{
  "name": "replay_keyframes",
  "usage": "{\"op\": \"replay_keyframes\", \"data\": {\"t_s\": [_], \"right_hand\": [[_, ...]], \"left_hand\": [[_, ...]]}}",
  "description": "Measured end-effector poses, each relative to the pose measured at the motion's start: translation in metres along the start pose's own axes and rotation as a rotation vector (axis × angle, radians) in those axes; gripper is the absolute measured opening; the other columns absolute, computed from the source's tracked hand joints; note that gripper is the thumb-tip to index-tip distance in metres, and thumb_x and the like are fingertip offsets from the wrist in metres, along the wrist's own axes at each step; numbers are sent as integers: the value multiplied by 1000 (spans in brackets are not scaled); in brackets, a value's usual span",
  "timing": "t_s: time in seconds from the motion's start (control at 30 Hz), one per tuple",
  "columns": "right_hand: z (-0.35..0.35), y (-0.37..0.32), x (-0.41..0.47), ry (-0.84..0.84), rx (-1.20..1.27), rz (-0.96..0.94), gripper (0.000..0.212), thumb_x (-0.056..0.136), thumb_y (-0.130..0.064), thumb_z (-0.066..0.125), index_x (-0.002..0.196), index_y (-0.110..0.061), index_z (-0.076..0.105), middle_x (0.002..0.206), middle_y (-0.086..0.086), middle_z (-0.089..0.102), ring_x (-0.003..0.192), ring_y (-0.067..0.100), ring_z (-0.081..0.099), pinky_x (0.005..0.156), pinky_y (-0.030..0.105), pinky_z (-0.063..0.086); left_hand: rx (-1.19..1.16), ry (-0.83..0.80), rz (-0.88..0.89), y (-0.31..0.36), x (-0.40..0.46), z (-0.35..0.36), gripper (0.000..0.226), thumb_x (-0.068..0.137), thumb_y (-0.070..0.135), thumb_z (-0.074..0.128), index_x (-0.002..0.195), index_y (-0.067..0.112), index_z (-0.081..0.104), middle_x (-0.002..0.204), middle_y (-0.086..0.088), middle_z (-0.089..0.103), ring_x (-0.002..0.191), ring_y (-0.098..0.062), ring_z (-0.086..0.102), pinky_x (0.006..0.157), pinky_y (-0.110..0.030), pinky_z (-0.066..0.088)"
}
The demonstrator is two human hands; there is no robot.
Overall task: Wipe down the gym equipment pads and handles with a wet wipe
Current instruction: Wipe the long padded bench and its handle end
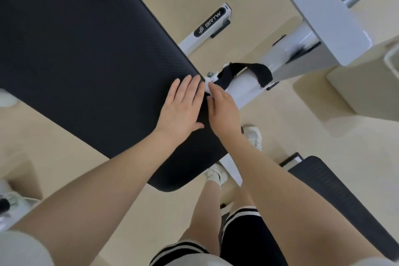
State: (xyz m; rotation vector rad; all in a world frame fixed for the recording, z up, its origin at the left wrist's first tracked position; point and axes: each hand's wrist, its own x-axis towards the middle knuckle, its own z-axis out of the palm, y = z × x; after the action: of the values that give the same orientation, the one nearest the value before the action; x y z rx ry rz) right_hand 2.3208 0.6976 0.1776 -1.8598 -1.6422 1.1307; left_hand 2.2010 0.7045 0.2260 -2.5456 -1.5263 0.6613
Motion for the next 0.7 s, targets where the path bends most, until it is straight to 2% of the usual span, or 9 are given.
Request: {"op": "replay_keyframes", "data": {"t_s": [0.1, 0.2, 0.3, 0.33, 0.4, 0.5, 0.6, 0.7], "right_hand": [[-16, 25, -23, -64, -58, 4, 22, 98, -17, 40, 116, -10, 51, 101, 4, 60, 93, 24, 55, 71, 26, 37], [-28, 59, -51, -196, -88, 211, 23, 99, -18, 35, 117, -14, 49, 89, 1, 56, 82, 21, 54, 66, 28, 37], [-36, 71, -60, -237, -65, 343, 30, 99, -16, 35, 123, -14, 52, 85, 12, 61, 80, 27, 58, 67, 34, 44], [-38, 68, -54, -239, -48, 365, 32, 100, -17, 35, 126, -14, 53, 84, 10, 61, 79, 26, 57, 68, 33, 43], [-41, 57, -33, -262, -23, 347, 35, 100, -21, 35, 132, -19, 51, 88, 4, 62, 79, 18, 56, 70, 26, 42], [-39, 39, 0, -260, 22, 188, 34, 100, -20, 38, 130, -20, 53, 98, 5, 67, 86, 20, 60, 76, 22, 43], [-36, 45, 10, -246, 52, 92, 32, 99, -18, 41, 126, -14, 58, 92, 5, 67, 81, 17, 58, 74, 17, 39], [-38, 79, -11, -304, 2, 112, 32, 98, -17, 41, 126, -12, 58, 82, 0, 62, 73, 12, 54, 65, 10, 33]], "left_hand": [[38, -98, 5, 14, -5, 7, 114, 59, 71, 66, 144, 5, 27, 149, -15, 33, 139, -30, 30, 114, -43, 17], [59, -183, -43, 29, -10, 15, 118, 64, 67, 66, 147, 4, 10, 155, -19, 14, 143, -32, 17, 115, -43, 7], [134, -210, -99, 38, -12, 21, 121, 64, 62, 70, 146, 3, 4, 155, -19, 13, 143, -31, 18, 114, -42, 6], [153, -206, -113, 39, -12, 22, 122, 62, 62, 71, 146, 3, 5, 155, -18, 16, 142, -31, 21, 115, -42, 9], [156, -201, -134, 40, -12, 23, 126, 57, 62, 74, 146, 3, 7, 154, -17, 17, 141, -30, 25, 115, -42, 13], [146, -171, -163, 41, -12, 29, 127, 53, 59, 78, 147, 5, 10, 152, -17, 12, 140, -32, 22, 115, -43, 12], [161, -167, -170, 44, -14, 33, 127, 55, 58, 77, 147, 5, 9, 152, -16, 10, 139, -31, 17, 114, -44, 9], [201, -178, -184, 47, -16, 35, 127, 59, 61, 73, 147, 4, 0, 153, -15, 7, 140, -30, 18, 115, -43, 11]]}}
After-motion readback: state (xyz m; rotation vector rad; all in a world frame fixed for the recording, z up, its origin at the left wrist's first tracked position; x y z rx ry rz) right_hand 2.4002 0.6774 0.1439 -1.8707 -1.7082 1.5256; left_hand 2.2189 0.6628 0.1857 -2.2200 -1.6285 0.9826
